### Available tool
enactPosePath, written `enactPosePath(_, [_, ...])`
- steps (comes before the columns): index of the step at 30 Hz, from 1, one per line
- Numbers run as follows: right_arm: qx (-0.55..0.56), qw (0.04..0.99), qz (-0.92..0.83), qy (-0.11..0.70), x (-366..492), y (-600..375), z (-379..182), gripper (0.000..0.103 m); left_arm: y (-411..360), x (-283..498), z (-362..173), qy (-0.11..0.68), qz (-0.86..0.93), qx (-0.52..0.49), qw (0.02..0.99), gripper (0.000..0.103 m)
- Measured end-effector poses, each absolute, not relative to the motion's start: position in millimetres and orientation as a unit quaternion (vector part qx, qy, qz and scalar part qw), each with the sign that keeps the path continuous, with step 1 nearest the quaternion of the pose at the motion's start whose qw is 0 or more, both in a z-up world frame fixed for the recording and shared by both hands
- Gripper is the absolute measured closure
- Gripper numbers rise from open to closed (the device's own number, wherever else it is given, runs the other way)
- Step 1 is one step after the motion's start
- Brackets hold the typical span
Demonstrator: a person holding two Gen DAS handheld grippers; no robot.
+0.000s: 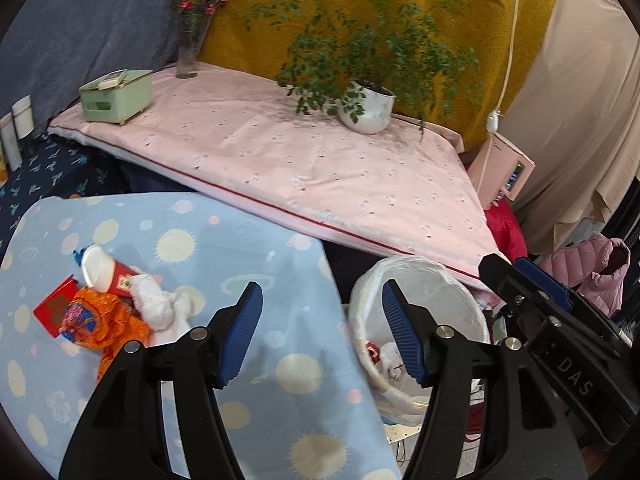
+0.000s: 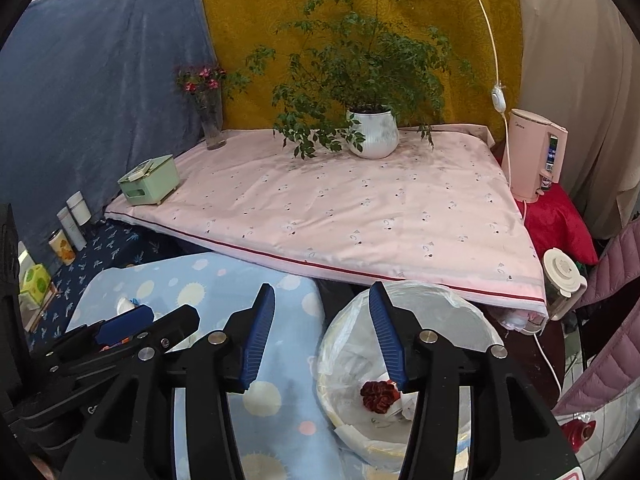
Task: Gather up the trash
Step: 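Move the left tool back to the pile and grasp the orange snack bag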
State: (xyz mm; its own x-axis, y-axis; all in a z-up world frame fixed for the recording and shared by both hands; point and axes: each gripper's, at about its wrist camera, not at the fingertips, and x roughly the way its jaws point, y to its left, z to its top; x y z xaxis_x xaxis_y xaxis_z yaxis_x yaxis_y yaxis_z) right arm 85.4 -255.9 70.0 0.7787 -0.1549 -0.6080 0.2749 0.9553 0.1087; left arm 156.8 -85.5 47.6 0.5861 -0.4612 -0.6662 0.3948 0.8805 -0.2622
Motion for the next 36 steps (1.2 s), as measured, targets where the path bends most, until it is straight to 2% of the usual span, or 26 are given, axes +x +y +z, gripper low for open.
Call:
enactPosePath(4, [0.094,0.938,-0.099,0.319,93,-236,64,0.055,-54,162,37,0.396,-0.217,-0.056,0.891,0.043])
enactPosePath(6, [0.091,0.937,-0.089,0.324,98,-225,59,0.055,-39,164,30,0.401,-0.203,-0.06,0.891,0.036])
enactPosePath(12, [0.086,0.933,-0.06,0.343,109,-188,41,0.054,18,167,-1,0.428,-0.153,-0.077,0.887,0.03])
enactPosePath(23, [0.085,0.911,-0.014,0.403,121,-125,-23,0.052,91,162,-74,0.5,-0.117,-0.113,0.851,0.031])
enactPosePath(25, [0.086,0.907,-0.008,0.413,123,-117,-33,0.052,93,159,-81,0.505,-0.124,-0.115,0.846,0.035])
enactPosePath(28, [0.089,0.901,-0.002,0.424,124,-107,-45,0.052,95,158,-90,0.512,-0.134,-0.112,0.841,0.052])
enactPosePath(30, [0.091,0.899,0.0,0.429,124,-105,-51,0.052,97,157,-94,0.516,-0.14,-0.114,0.837,0.07])
enactPosePath(31, [0.091,0.898,0.0,0.431,124,-102,-53,0.052,99,158,-94,0.517,-0.143,-0.117,0.836,0.074])
enactPosePath(33, [0.093,0.896,0.002,0.435,125,-99,-56,0.052,103,158,-94,0.516,-0.153,-0.123,0.834,0.09])
enactPosePath(36, [0.095,0.893,0.005,0.44,126,-94,-60,0.052,112,154,-88,0.507,-0.158,-0.132,0.837,0.093])
